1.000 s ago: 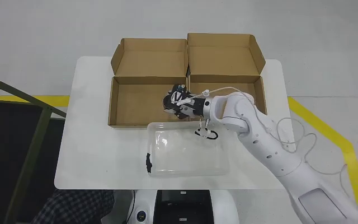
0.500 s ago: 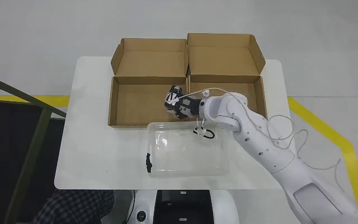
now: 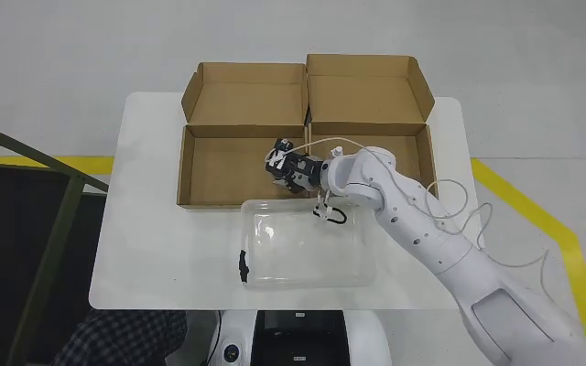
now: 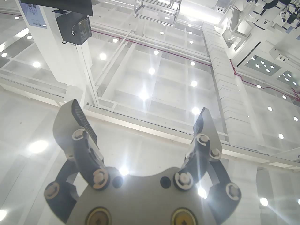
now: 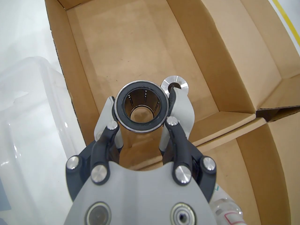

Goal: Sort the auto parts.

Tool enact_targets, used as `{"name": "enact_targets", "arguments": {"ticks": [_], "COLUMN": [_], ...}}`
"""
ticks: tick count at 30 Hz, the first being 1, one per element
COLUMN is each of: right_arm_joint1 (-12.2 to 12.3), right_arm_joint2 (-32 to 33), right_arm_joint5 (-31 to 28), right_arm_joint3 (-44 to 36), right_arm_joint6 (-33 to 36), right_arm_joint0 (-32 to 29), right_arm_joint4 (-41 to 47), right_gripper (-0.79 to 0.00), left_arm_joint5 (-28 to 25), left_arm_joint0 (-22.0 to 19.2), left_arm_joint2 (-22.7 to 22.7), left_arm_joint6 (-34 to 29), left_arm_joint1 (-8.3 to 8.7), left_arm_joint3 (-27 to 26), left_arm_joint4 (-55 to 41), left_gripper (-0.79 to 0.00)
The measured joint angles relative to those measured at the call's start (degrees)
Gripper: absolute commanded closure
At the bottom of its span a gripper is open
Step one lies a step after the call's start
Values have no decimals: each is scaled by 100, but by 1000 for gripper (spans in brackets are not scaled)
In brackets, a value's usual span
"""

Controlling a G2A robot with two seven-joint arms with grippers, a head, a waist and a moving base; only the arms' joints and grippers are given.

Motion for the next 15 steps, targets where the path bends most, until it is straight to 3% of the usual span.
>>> {"name": "enact_targets", "arguments": {"ticks": [3, 7, 15], "right_arm_joint1": [-38, -81, -144], "right_arm_joint2": [-27, -49, -58], "right_arm_joint5": [-8, -18, -57], "right_arm_joint3": [88, 182, 278], "right_arm_joint6": [14, 14, 44], "right_arm_joint0": [36, 67, 88], "right_arm_joint4": [2, 1, -38], "right_gripper": [-200, -314, -385], "left_arm_joint5": [0, 0, 0], "left_arm_joint0": [0, 0, 0], "left_arm_joint2": [0, 0, 0], "left_arm_joint6": [0, 0, 0], "left_arm_joint1": [0, 0, 0], "left_arm_joint3": [0, 0, 0], "left_arm_joint4": [0, 0, 0], "left_gripper": [-785, -785, -785]}}
